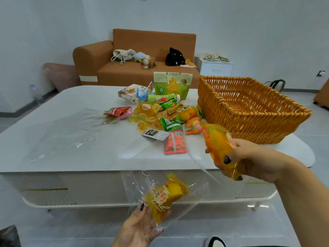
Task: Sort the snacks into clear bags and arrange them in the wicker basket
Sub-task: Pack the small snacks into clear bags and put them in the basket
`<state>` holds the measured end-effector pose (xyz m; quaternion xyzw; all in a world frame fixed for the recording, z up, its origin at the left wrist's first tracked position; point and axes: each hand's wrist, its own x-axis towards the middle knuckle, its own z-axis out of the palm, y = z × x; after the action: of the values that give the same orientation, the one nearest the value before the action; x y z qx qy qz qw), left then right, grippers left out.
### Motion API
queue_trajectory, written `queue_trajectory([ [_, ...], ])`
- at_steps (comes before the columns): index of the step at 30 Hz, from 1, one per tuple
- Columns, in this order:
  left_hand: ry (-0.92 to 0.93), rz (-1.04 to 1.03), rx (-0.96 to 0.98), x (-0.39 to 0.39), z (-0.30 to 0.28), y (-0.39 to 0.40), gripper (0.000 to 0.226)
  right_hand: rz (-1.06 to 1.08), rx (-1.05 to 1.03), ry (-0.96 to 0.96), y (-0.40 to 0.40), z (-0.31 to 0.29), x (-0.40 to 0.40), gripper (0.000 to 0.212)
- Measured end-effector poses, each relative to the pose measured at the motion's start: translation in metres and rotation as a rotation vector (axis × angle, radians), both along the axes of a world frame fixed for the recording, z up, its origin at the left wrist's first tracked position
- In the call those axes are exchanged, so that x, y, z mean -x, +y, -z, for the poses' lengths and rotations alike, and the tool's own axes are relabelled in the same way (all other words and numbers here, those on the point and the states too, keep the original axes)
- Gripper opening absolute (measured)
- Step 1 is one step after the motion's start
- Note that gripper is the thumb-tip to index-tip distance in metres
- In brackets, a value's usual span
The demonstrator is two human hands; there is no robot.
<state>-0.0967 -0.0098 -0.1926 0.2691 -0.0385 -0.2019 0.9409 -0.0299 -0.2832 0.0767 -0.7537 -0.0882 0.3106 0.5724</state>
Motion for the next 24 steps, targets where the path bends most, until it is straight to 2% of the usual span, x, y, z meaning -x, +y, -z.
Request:
queue_trajectory([
  [5,-0.082,0.142,0.095,0.004,-0.017,0.012,0.046,0.071,0.145,-0.065,-0.002,0.004,0.003,0.05],
  [8,-0.13,0.185,0.066,0.004,-0.04,0.018,0.048,0.031,0.203,-0.162,0.002,0.008,0.001,0.038],
  [12,-0.129,0.212,0.005,-0.002,-0.089,0.038,0.051,0.041,0.154,-0.29,0.018,0.009,0.004,0.044],
  [16,-0.113,0.136,-0.291,-0.004,-0.145,0.063,0.052,0.11,-0.012,-0.404,0.04,0.005,0.006,0.057],
  [18,-0.073,0.157,-0.302,0.0,-0.166,0.071,0.064,0.144,-0.02,-0.507,0.051,0.005,0.007,0.052],
  [21,-0.117,0.158,-0.36,0.011,-0.188,0.07,0.075,0.142,-0.072,-0.576,0.064,0.007,0.008,0.038],
  [24,-0.088,0.095,-0.457,0.016,-0.197,0.06,0.081,-0.034,-0.12,-0.447,0.07,0.014,0.006,0.034],
])
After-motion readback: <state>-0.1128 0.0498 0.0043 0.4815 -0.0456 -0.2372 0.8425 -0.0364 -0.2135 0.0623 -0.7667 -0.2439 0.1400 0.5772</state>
